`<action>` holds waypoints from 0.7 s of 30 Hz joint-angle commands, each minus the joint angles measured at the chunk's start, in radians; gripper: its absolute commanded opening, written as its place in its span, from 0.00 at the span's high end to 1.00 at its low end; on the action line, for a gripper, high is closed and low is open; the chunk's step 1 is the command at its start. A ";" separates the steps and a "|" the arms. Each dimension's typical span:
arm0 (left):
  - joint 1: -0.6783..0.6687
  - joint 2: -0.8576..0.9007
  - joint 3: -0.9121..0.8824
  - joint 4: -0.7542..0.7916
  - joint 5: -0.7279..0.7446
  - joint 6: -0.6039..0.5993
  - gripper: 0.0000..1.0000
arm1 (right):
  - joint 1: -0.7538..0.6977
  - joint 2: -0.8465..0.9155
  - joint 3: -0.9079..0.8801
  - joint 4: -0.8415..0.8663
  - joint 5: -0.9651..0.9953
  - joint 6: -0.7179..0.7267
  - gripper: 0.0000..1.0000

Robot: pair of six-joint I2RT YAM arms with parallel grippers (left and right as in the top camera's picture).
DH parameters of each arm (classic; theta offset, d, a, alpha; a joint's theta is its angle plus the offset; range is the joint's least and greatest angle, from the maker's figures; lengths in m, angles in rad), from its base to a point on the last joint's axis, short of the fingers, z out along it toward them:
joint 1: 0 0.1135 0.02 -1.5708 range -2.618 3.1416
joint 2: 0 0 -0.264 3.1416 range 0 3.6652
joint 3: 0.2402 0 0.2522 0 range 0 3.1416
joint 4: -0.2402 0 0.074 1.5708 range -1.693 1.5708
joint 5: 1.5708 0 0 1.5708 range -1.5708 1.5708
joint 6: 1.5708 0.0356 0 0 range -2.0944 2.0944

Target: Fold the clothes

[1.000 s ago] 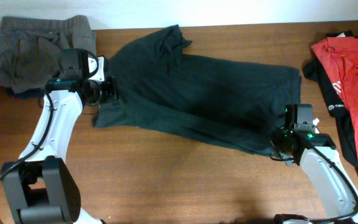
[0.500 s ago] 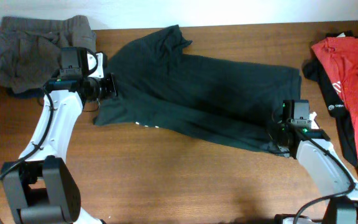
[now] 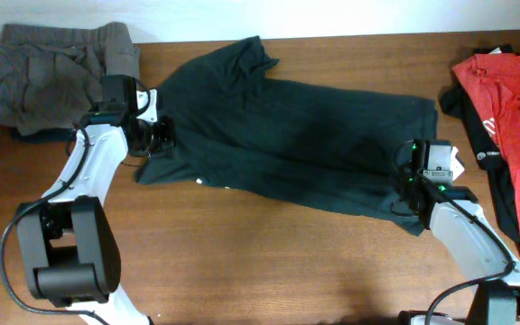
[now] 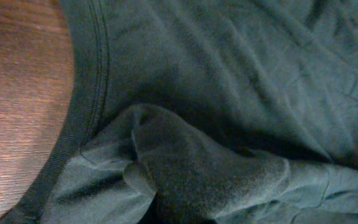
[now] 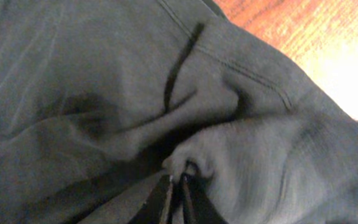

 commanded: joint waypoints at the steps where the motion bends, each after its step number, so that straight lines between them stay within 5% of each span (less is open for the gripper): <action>1: 0.000 0.030 0.015 0.026 -0.015 -0.008 0.99 | 0.005 0.035 0.017 0.027 0.035 -0.009 0.96; 9: 0.000 0.043 0.015 0.128 -0.083 -0.008 0.94 | 0.005 0.074 0.017 0.121 0.035 -0.043 0.96; 10: -0.001 0.051 0.015 0.137 -0.083 -0.008 0.78 | 0.005 0.074 0.017 0.127 0.035 -0.054 0.87; 11: -0.001 0.061 0.015 0.146 -0.083 -0.008 0.54 | 0.005 0.074 0.017 0.134 0.035 -0.072 0.59; 13: 0.000 0.073 0.015 0.153 -0.083 -0.008 0.35 | 0.005 0.074 0.017 0.141 0.035 -0.104 0.44; 18: 0.000 0.078 0.016 0.178 -0.086 -0.004 0.31 | 0.005 0.074 0.036 0.163 0.034 -0.167 0.37; 21: 0.000 0.074 0.033 0.183 -0.086 -0.004 0.26 | 0.005 0.073 0.097 0.136 0.017 -0.271 0.16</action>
